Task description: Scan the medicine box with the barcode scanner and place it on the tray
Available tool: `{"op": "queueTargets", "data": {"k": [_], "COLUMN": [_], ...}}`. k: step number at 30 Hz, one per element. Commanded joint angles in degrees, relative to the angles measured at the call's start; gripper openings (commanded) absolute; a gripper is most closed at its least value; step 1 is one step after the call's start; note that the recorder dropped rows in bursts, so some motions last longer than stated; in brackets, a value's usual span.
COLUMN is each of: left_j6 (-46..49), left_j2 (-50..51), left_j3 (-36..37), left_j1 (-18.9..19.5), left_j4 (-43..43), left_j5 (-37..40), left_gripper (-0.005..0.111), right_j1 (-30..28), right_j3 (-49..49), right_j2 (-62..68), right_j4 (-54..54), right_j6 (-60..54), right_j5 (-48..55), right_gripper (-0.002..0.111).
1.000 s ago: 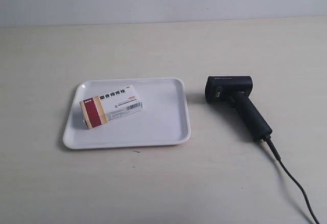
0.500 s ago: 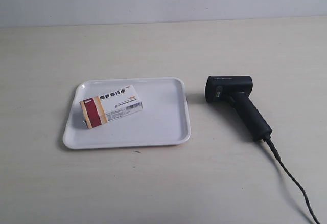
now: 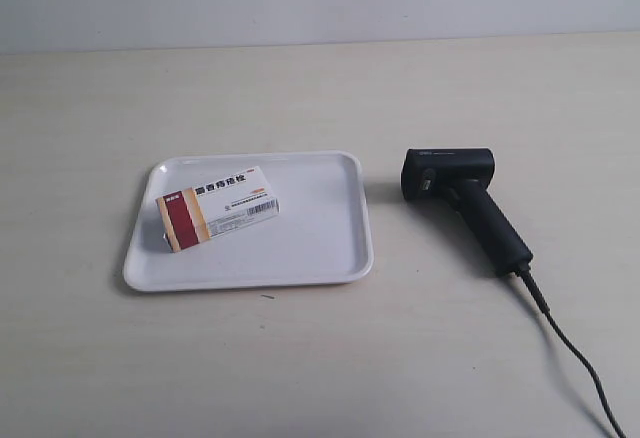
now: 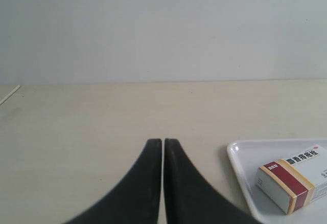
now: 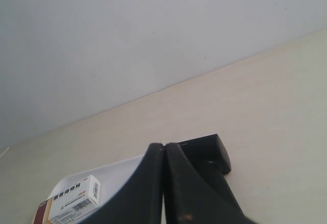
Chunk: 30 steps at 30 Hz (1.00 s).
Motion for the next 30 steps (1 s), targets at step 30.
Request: {"op": "queueTargets", "data": {"k": [30], "left_j6": [0.09], "left_j2": [-0.37], "left_j3": [-0.01], "left_j1": [-0.01], "left_j4": [0.06], "left_j5": [0.31], "left_gripper": [0.004], "right_j1": [0.11], "right_j3": [0.28], "right_j2": [-0.16], "right_j4": [-15.55], "right_j6": [-0.67], "right_j5": [3.96], "right_gripper": [0.000]}}
